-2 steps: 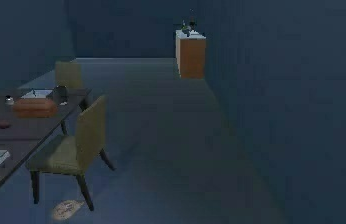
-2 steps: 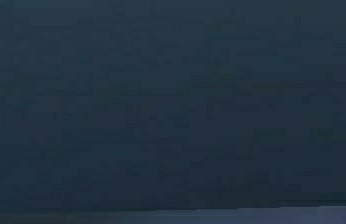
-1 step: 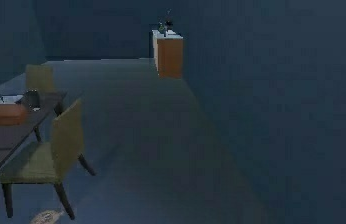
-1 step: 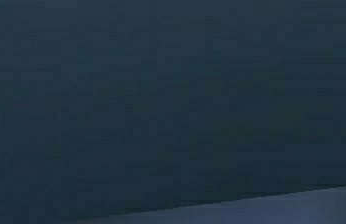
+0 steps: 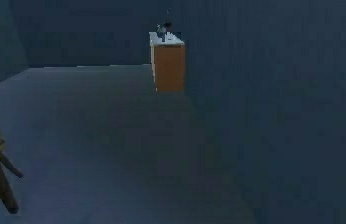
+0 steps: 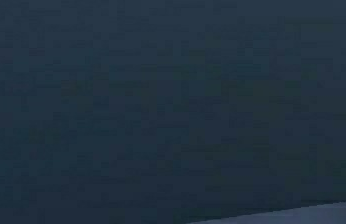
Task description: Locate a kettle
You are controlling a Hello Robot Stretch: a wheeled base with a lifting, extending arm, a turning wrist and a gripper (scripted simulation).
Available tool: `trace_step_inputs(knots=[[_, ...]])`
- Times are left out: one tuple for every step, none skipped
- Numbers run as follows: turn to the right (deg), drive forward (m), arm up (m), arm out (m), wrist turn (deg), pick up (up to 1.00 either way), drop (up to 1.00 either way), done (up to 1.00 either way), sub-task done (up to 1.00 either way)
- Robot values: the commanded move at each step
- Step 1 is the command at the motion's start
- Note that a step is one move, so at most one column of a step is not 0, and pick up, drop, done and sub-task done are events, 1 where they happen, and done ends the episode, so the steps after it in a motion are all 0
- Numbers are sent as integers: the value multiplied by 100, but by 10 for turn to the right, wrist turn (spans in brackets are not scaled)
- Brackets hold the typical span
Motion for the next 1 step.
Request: trace_step_inputs(knots=[[-60,0,0,0,0,0,0,0,0]])
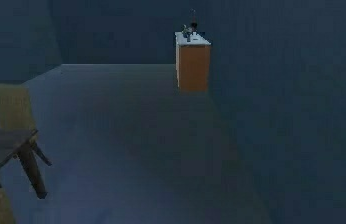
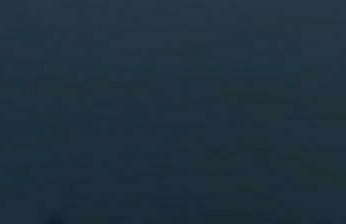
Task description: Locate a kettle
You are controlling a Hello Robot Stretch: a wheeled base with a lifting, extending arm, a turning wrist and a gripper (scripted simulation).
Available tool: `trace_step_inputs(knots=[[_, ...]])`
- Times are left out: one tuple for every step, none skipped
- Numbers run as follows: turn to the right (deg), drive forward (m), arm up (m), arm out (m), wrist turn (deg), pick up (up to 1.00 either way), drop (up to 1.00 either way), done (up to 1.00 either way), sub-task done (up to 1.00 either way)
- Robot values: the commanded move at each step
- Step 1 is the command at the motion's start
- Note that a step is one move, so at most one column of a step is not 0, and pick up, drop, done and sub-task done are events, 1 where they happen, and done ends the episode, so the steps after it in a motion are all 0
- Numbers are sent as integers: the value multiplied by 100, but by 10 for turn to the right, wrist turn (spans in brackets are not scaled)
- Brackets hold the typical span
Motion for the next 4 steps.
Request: trace_step_inputs(knots=[[0,90,0,0,0,0,0,0,0],[-450,0,0,0,0,0,0,0,0],[0,35,0,0,0,0,0,0,0],[-450,0,0,0,0,0,0,0,0]])
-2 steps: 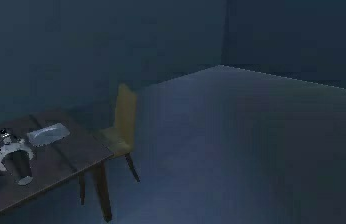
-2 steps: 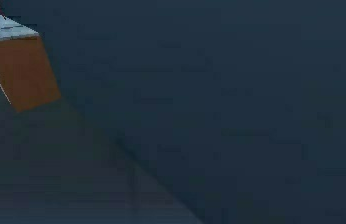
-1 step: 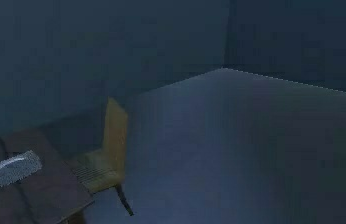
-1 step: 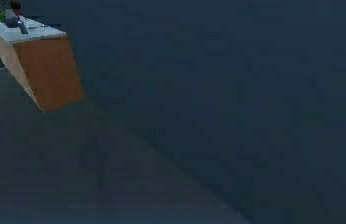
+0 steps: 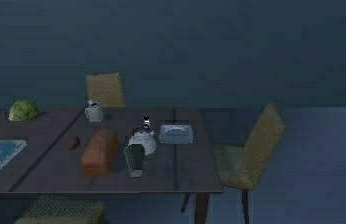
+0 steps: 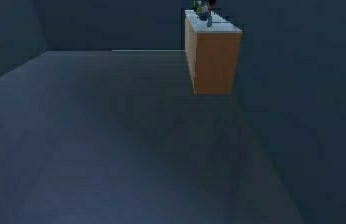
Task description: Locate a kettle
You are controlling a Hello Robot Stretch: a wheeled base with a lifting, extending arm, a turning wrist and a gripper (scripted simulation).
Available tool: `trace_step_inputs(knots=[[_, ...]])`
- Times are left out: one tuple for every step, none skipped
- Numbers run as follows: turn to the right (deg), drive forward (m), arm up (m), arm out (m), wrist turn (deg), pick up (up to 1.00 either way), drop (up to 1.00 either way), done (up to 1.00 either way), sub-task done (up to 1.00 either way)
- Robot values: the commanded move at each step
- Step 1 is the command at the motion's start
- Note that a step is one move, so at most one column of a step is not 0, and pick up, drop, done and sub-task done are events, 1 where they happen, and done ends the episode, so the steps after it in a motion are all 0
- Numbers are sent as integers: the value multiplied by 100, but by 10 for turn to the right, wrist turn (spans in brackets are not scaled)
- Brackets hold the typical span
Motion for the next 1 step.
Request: trace_step_inputs(knots=[[0,0,0,0,0,0,0,100,0]])
